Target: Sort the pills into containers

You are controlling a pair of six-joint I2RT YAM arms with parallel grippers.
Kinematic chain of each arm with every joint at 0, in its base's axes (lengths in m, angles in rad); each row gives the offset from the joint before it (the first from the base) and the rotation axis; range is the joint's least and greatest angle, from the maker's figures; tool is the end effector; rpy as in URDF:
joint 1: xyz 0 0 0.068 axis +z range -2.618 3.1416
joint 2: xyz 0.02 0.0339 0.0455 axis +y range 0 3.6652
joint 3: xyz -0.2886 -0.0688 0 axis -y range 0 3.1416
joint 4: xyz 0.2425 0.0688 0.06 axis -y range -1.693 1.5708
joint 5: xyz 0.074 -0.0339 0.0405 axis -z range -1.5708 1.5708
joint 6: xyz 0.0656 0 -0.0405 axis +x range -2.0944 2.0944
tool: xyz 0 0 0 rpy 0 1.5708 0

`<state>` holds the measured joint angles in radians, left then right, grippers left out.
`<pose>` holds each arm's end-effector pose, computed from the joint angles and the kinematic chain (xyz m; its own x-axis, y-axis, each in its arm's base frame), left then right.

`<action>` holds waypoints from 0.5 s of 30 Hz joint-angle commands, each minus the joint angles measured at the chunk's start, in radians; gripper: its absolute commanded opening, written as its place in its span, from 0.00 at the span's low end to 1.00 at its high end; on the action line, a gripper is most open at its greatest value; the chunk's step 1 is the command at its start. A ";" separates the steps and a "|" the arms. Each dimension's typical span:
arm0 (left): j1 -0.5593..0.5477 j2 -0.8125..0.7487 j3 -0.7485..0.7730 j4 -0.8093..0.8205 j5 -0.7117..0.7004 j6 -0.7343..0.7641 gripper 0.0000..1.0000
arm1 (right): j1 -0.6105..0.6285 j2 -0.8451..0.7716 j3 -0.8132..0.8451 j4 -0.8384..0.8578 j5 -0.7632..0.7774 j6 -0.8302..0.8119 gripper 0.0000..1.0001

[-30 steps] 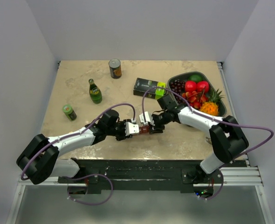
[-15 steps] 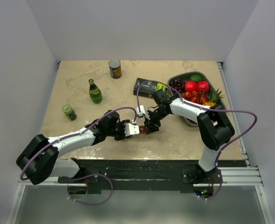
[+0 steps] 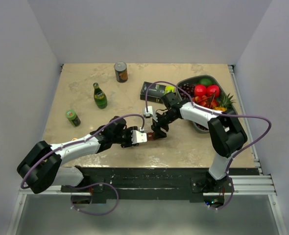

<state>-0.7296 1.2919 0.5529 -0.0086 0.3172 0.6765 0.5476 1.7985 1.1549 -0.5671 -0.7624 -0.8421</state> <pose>0.1803 -0.1887 0.1793 0.1081 0.7013 -0.7046 0.9441 0.1497 0.2938 0.2820 0.2250 0.1835 -0.0962 -0.6906 -0.7169 -0.9852 -0.0367 0.1675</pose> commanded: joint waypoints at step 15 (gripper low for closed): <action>-0.005 0.015 0.022 0.032 0.069 0.021 0.00 | -0.052 -0.131 -0.076 0.236 0.164 0.156 0.62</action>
<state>-0.7300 1.3037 0.5529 -0.0177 0.3389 0.6765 0.4946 1.6985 1.1030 -0.4263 -0.6575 -0.7467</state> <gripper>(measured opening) 0.481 0.628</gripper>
